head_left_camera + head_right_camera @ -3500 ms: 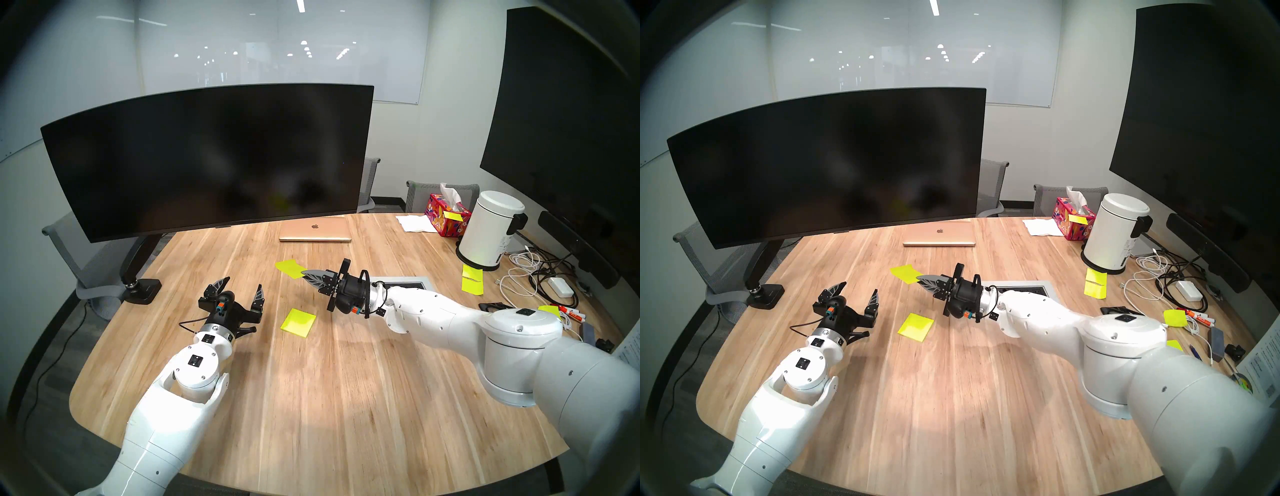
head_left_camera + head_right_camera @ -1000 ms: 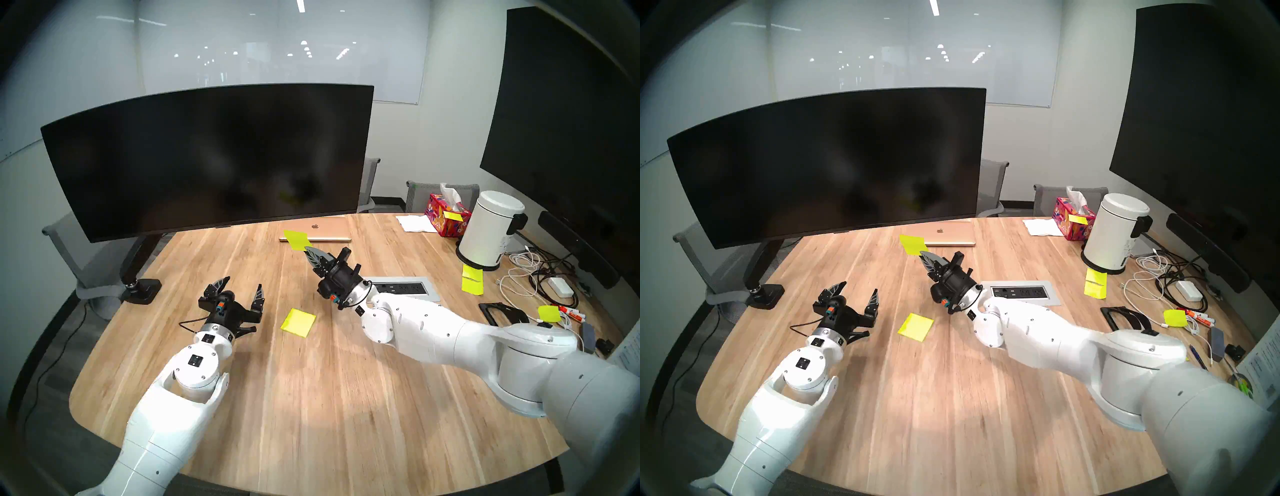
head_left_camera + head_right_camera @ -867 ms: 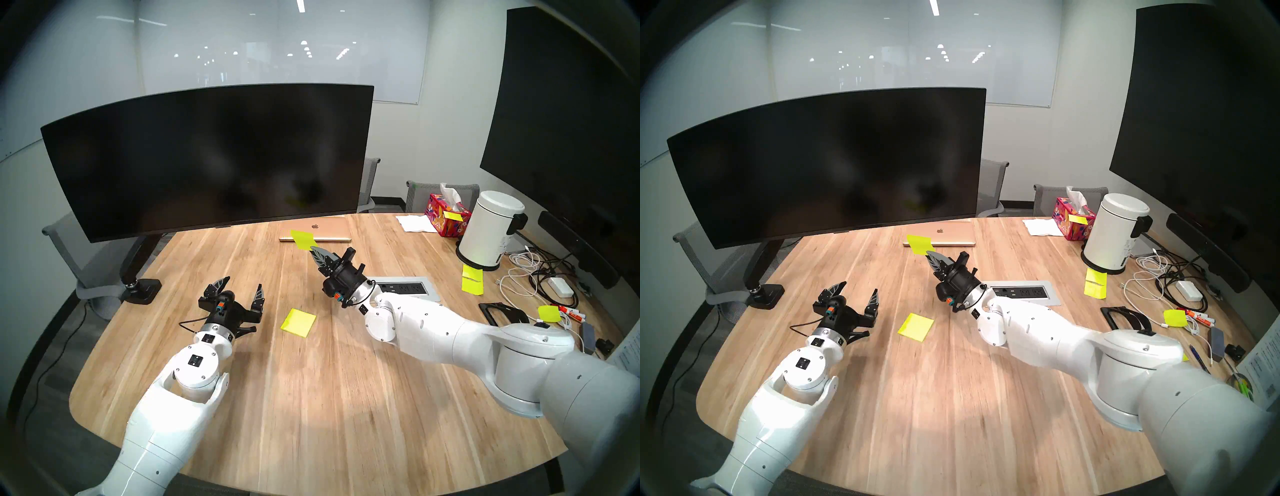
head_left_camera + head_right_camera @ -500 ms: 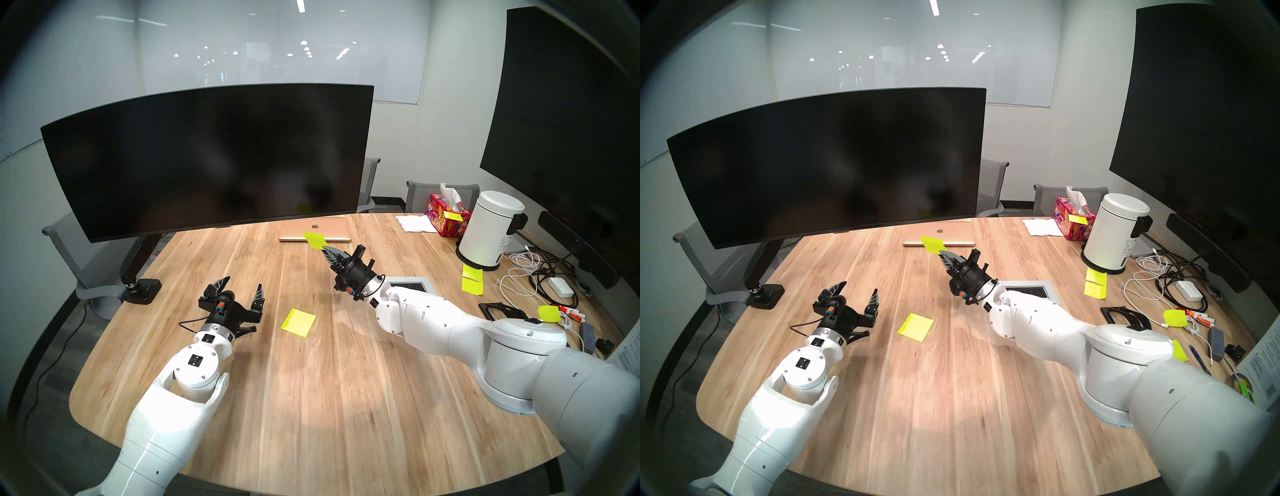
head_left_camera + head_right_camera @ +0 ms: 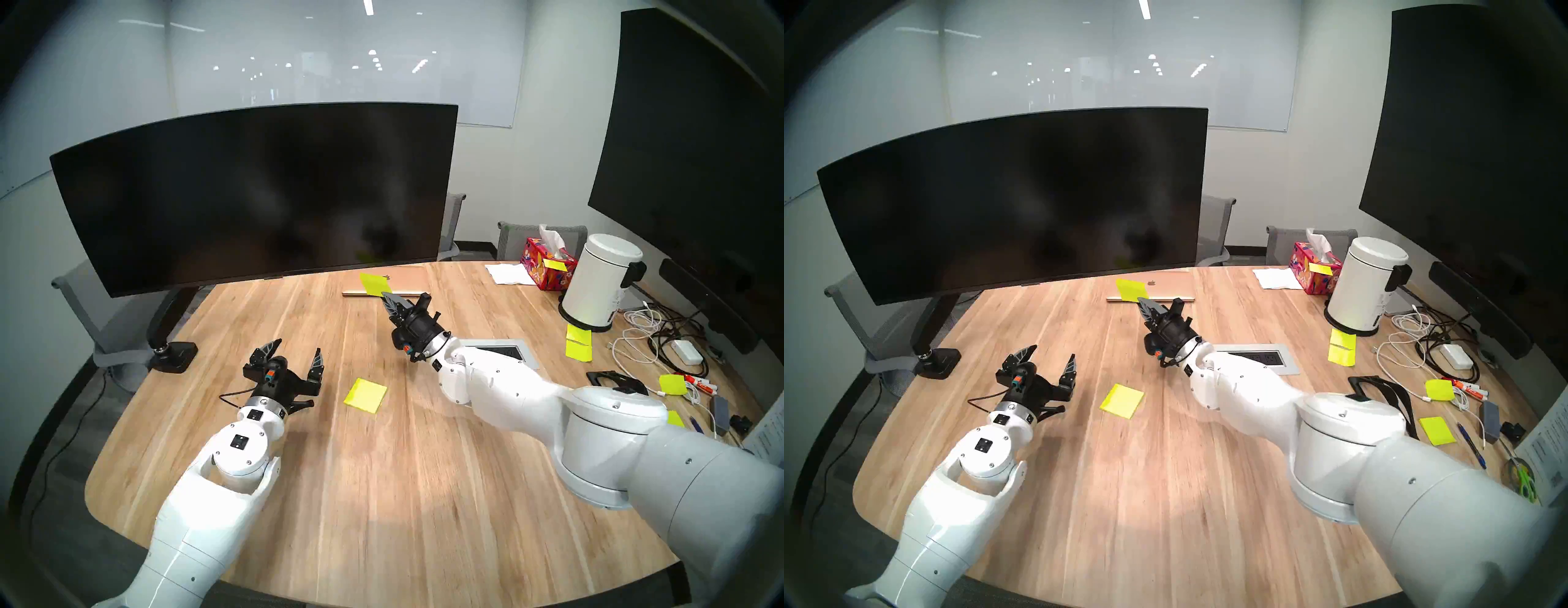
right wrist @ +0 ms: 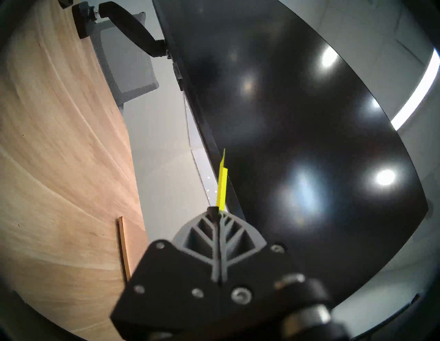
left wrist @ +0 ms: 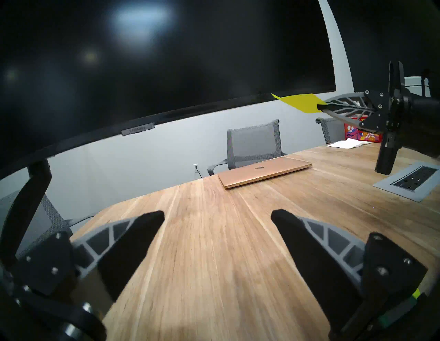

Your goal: Peel one sticky note off the pad and stick it onto the monitor, then press it flat

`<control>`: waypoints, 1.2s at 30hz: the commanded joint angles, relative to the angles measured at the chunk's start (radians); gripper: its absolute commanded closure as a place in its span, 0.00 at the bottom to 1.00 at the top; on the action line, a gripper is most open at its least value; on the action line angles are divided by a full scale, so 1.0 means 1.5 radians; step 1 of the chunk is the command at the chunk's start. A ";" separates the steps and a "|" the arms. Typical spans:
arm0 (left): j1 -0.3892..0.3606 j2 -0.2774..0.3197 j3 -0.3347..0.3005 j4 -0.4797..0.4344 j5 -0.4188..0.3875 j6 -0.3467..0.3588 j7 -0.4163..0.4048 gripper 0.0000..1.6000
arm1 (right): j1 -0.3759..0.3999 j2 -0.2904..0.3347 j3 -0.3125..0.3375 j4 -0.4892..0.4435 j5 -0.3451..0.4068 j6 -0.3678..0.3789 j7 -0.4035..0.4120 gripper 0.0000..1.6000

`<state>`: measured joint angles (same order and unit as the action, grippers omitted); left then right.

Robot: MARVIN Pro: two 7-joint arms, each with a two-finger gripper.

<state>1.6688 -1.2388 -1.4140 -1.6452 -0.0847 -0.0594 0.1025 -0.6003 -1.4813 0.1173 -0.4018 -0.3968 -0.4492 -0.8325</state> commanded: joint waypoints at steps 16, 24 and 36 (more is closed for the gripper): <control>-0.004 0.001 -0.001 -0.014 0.001 -0.006 -0.001 0.00 | 0.015 -0.112 0.017 0.129 -0.038 0.055 -0.116 1.00; -0.004 0.001 -0.001 -0.014 0.001 -0.006 -0.001 0.00 | 0.014 -0.123 0.027 0.155 -0.045 0.060 -0.136 1.00; -0.004 0.001 -0.001 -0.014 0.001 -0.006 -0.001 0.00 | 0.006 -0.125 0.037 0.176 -0.046 0.065 -0.163 1.00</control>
<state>1.6688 -1.2388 -1.4140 -1.6456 -0.0845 -0.0595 0.1026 -0.6020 -1.6578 0.1670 -0.1408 -0.4685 -0.3511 -1.0452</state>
